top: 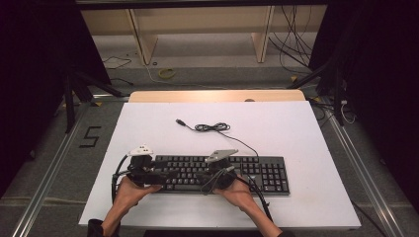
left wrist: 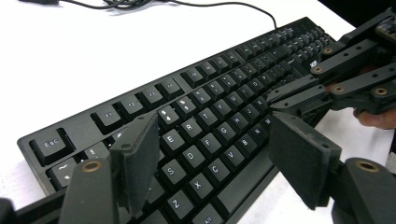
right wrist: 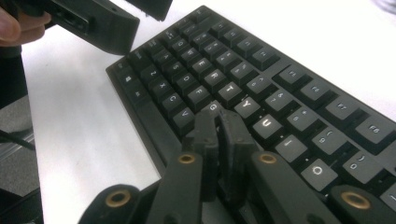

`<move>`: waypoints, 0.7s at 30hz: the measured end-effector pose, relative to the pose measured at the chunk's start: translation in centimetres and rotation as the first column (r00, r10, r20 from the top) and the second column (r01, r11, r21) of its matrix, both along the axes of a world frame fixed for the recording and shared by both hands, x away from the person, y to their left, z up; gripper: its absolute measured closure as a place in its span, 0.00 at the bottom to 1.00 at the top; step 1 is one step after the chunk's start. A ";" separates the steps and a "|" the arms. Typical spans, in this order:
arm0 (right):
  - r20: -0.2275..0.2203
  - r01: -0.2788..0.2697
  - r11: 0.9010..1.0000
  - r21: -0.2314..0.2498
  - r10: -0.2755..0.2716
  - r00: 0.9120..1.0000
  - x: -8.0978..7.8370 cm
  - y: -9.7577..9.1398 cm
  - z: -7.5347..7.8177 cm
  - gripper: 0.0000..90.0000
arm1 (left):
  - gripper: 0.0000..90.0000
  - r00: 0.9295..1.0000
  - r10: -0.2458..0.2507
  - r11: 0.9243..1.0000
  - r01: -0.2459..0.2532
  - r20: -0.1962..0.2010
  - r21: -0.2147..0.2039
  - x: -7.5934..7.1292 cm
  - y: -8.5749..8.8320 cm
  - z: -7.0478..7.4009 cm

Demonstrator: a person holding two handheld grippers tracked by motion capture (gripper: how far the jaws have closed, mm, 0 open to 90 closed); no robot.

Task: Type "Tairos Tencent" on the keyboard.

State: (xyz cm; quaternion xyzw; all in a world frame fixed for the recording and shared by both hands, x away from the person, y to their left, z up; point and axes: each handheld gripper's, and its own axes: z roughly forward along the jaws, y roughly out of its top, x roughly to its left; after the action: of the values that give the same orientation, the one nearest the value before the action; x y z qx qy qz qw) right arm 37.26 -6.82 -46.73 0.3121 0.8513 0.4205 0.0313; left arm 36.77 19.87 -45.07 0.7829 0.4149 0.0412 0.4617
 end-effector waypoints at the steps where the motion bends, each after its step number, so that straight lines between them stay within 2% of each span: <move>1: -0.004 0.000 1.000 -0.003 0.000 1.000 0.0 0.1 0.0 0.97 | 0.37 1.000 -0.002 1.000 0.002 0.004 -0.002 -0.1 0.0 0.0; 10: 0.000 -0.006 0.999 -0.050 0.006 1.000 0.2 0.5 -0.8 0.99 | 0.36 1.000 -0.005 1.000 0.005 0.012 -0.007 -0.3 0.1 -0.1; 21: 0.002 -0.009 0.998 -0.057 0.010 1.000 0.3 0.7 -1.2 0.99 | 0.36 1.000 -0.007 1.000 0.007 0.015 -0.020 -0.6 0.3 -0.2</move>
State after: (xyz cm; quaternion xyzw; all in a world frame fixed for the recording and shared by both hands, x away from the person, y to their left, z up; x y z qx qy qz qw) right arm 37.57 -6.11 -47.90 0.3066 0.8644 0.3966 0.0390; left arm 36.14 20.13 -45.32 0.7792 0.4092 0.0414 0.4729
